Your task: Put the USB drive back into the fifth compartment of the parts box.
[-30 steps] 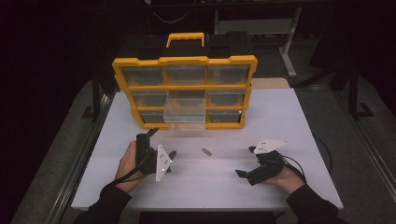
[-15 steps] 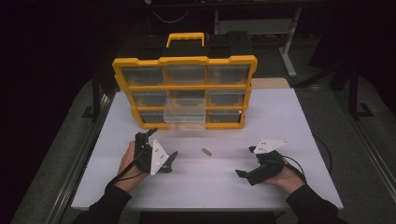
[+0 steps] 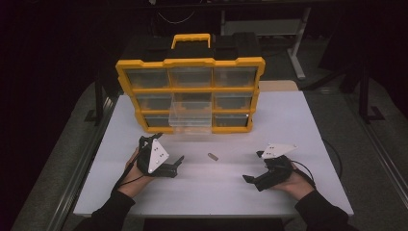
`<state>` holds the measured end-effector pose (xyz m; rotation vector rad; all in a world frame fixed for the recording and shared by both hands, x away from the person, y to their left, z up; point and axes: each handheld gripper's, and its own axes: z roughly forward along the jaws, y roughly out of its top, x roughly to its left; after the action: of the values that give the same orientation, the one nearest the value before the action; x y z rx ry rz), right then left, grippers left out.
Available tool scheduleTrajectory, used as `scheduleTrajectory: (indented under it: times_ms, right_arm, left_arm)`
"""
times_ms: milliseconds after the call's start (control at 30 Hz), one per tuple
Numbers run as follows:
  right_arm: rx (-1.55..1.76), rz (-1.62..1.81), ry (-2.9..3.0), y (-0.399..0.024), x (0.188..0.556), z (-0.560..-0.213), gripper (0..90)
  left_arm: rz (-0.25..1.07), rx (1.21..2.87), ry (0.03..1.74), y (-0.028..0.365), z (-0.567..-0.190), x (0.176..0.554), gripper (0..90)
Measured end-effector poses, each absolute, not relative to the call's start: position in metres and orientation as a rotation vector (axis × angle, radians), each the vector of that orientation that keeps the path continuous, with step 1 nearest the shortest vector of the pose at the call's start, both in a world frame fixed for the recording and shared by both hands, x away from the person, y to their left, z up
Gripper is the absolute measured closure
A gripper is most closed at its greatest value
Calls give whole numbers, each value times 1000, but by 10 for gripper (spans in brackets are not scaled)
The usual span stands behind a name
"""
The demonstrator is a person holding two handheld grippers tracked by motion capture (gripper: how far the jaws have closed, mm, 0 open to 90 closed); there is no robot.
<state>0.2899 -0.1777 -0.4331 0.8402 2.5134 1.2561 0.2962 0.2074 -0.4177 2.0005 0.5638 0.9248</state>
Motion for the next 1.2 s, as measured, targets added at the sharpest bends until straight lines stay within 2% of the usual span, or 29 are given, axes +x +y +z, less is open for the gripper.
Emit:
scheduleTrajectory:
  times_ms: [633, 1200]
  right_arm:
    - [838, 1255, 2513, -178, 290, -433, 0]
    - [847, 1254, 2511, -178, 290, -433, 0]
  left_arm:
    - [653, 1892, 713, 220, -417, 305, 0]
    - [543, 1902, 727, 240, -425, 299, 0]
